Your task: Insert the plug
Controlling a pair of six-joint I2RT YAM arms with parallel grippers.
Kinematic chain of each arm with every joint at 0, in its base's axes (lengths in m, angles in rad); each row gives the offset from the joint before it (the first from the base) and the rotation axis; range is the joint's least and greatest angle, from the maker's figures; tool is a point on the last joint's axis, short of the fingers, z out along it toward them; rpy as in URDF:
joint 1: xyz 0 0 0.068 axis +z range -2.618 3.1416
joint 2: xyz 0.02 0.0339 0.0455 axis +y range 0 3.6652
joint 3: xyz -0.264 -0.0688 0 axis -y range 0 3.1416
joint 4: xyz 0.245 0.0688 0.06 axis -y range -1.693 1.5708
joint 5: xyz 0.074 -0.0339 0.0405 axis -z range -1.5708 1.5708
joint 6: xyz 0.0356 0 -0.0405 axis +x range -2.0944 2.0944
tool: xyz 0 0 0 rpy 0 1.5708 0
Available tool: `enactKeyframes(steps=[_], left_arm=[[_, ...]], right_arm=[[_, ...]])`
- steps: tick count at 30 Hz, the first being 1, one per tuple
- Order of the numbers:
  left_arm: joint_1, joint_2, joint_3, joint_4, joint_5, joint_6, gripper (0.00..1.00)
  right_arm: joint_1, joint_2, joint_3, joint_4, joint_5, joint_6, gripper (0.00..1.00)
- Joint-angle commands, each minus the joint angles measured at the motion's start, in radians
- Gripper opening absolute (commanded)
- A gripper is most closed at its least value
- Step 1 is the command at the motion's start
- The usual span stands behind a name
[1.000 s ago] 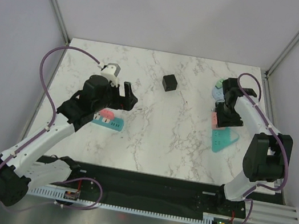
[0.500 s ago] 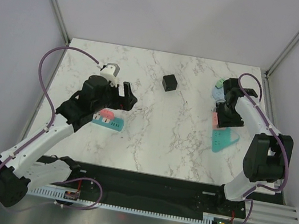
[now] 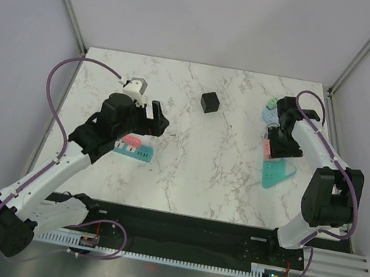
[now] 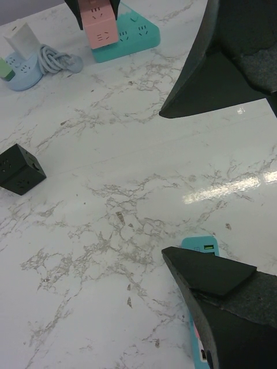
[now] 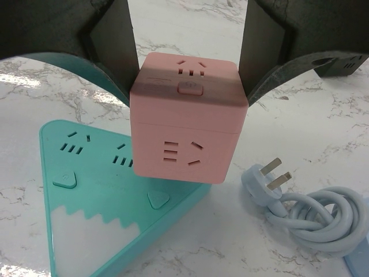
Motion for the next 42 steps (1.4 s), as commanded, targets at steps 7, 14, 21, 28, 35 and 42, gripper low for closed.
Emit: enactKeyframes(steps=[7,14,21,28,35,42], left_arm=[[-0.002,-0.016,-0.007,0.018,-0.015,0.038,1.0],[-0.002,-0.018,-0.007,0.019,-0.022,0.039,1.0],[-0.002,-0.019,-0.009,0.019,-0.02,0.039,1.0],[-0.002,-0.021,-0.009,0.019,-0.023,0.039,1.0],[-0.003,-0.018,-0.009,0.019,-0.025,0.039,1.0],[-0.003,-0.016,-0.01,0.019,-0.034,0.042,1.0]], right_arm=[[-0.006,-0.04,-0.026,0.008,0.0,0.011,0.0],[-0.004,-0.04,-0.063,0.025,-0.019,0.021,0.0],[-0.009,-0.043,-0.097,0.036,0.004,0.027,0.0],[-0.012,-0.034,-0.162,0.082,-0.002,0.016,0.0],[-0.044,-0.019,-0.238,0.13,-0.019,-0.008,0.0],[-0.055,0.053,-0.229,0.133,-0.023,-0.031,0.0]])
